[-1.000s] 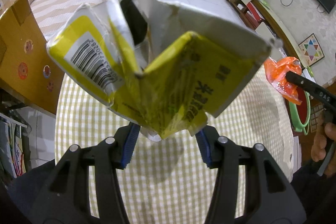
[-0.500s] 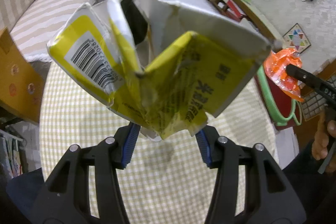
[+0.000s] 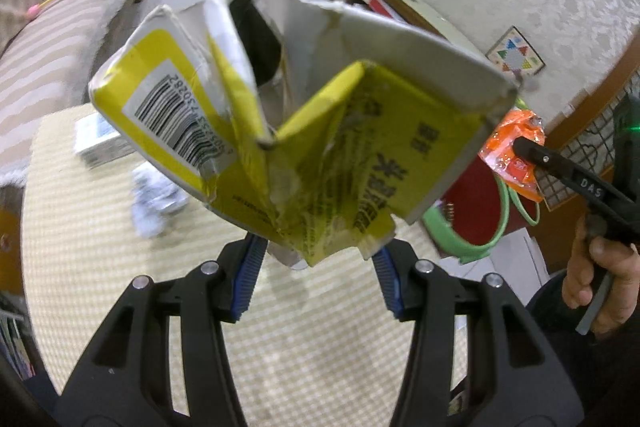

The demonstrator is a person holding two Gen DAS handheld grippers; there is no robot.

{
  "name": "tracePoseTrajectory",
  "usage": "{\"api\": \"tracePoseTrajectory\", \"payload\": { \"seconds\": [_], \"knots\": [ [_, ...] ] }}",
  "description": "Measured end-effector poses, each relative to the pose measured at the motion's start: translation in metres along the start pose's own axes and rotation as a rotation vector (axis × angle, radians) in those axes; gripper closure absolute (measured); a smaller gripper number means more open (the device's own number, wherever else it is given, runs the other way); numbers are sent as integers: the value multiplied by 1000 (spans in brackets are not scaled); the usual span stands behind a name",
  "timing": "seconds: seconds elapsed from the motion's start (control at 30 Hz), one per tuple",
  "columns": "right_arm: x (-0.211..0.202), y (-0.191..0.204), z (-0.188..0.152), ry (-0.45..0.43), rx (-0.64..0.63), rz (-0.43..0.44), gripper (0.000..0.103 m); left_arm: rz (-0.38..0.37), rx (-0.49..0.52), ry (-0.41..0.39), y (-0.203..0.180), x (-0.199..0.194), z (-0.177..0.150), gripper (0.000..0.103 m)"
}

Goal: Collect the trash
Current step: 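Carry yellow boxes and orange bag over the green bin and open both tools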

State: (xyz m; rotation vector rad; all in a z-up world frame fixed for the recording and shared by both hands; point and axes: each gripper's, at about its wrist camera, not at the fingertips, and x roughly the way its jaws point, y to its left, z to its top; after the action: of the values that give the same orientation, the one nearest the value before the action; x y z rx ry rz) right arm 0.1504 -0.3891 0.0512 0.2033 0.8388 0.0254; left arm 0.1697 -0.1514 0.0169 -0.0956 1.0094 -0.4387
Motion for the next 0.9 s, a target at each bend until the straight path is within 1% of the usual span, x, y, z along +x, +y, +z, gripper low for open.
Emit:
{"api": "tracePoseTrajectory", "payload": {
  "seconds": [0.23,0.37,0.43,0.53,0.6,0.63,0.9],
  "knots": [
    [-14,-78,8,-45,168,-75,52,-75,87,17,-53,33,32,54],
    [-11,-108,4,-37,252,-78,52,-117,135,38,-80,51,40,54],
    [-9,-117,3,-29,273,-87,52,-135,159,49,-93,59,38,54],
    [-7,-127,2,-28,310,-71,52,-168,196,76,-118,73,40,54],
    [-5,-128,4,-28,310,-81,52,-178,220,94,-130,82,38,54],
    [-4,-129,5,-27,313,-79,52,-183,228,101,-133,82,33,54],
    [2,-133,8,-33,337,-51,52,-215,286,158,-159,107,29,53]
  ]
}}
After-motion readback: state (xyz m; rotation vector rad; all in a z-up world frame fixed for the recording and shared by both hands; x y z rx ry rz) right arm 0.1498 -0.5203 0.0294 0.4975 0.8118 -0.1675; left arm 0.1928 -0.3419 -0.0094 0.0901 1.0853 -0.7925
